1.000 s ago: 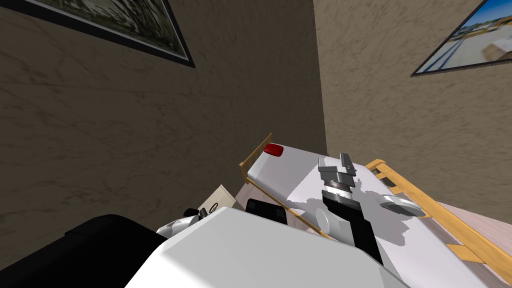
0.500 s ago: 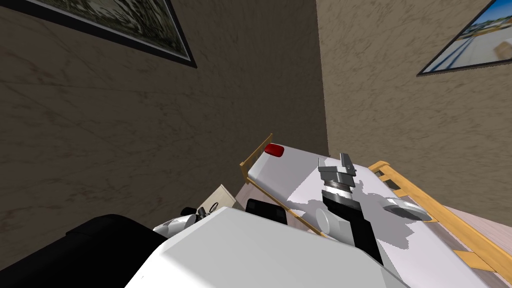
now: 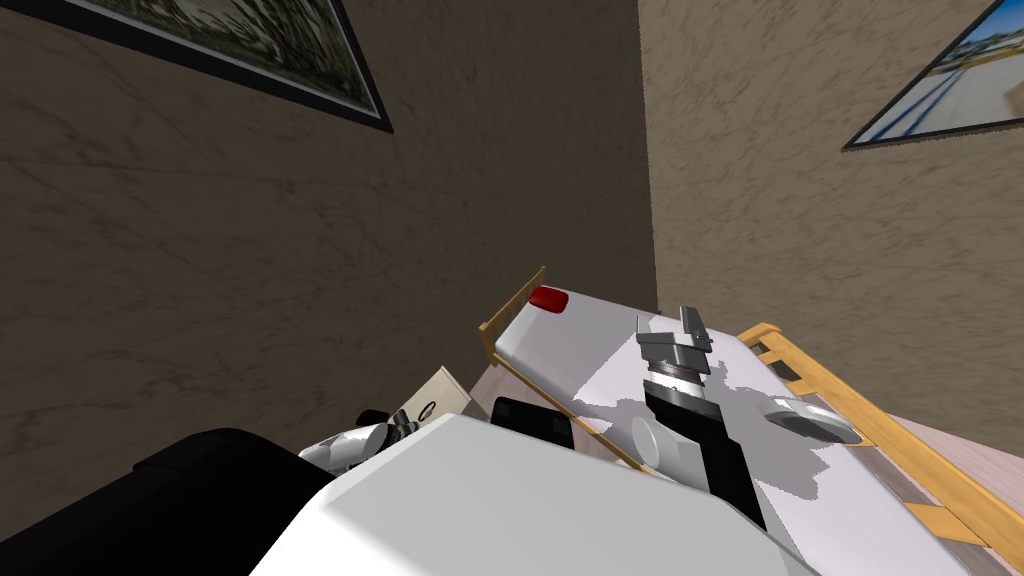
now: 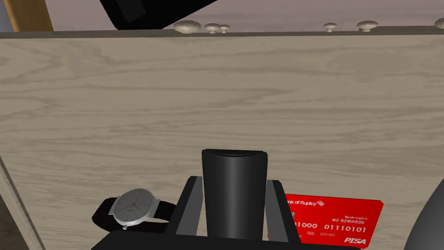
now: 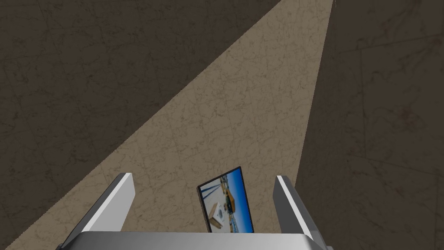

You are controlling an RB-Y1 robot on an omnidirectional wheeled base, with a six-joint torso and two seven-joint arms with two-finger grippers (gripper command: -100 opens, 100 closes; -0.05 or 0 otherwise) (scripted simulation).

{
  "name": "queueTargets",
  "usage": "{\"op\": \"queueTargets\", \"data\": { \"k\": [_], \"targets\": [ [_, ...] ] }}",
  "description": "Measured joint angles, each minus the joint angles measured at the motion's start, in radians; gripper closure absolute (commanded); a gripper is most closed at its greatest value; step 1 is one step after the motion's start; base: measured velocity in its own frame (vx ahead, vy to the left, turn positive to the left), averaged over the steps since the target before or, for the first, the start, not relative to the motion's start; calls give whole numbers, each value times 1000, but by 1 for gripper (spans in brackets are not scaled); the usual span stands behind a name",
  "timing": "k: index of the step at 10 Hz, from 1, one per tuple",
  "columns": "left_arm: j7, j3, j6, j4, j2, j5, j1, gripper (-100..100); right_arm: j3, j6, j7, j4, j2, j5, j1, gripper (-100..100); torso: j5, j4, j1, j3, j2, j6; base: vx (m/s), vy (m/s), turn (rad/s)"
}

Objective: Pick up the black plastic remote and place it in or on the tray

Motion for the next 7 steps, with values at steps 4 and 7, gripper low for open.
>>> {"op": "queueTargets", "data": {
  "k": [4,7],
  "targets": [
    [-92,30,8,-12,51,58,-9,100,0,0,0,0,0,0,0,0,0,0,0,1,1,1,-70,-65,14],
    [-159,55,18,-48,118,101,-11,100,0,0,0,0,0,0,0,0,-1,0,-1,2,3,2,-94,-73,19]
  ]
}}
